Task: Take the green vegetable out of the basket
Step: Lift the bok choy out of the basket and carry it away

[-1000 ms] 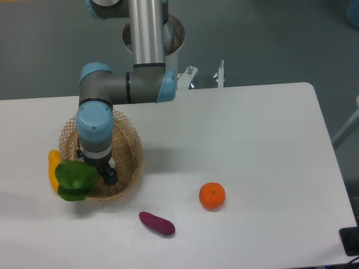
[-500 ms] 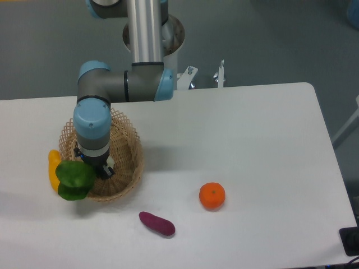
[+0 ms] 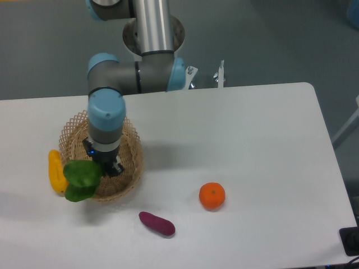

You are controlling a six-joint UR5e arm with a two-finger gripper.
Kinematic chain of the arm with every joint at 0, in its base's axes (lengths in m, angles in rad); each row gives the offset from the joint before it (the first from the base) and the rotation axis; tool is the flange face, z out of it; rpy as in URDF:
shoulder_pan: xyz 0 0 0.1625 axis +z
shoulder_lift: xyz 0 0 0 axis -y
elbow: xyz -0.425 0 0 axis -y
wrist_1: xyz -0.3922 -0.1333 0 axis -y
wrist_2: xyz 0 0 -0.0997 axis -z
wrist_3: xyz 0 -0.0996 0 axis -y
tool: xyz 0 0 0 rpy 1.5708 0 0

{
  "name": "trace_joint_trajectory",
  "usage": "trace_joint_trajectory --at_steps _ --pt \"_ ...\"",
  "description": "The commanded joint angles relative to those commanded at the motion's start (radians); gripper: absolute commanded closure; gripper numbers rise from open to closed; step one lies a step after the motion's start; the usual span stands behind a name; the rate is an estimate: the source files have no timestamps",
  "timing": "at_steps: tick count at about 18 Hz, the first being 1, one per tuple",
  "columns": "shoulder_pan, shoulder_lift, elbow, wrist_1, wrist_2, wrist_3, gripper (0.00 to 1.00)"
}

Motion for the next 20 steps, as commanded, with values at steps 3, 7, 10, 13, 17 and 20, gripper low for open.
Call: trace_joint_trajectory --at_steps 3,7,10,13,17,20 --pt "0.051 0.023 0.021 -0.034 -0.003 0.003 1.0" --pt "0.121 0.02 0.075 -0.034 -0.003 0.012 1.0" --pt "0.167 -0.015 0.162 -0.037 -0.009 0.015 1.0" --pt "0.236 -0.058 0.205 -0.04 -0.005 0.035 1.0" --pt "0.325 -0.095 0.319 -0.139 -0.002 0.145 1.0" --pt "0.391 -0.124 0.406 -0.279 0.06 0.274 1.0"
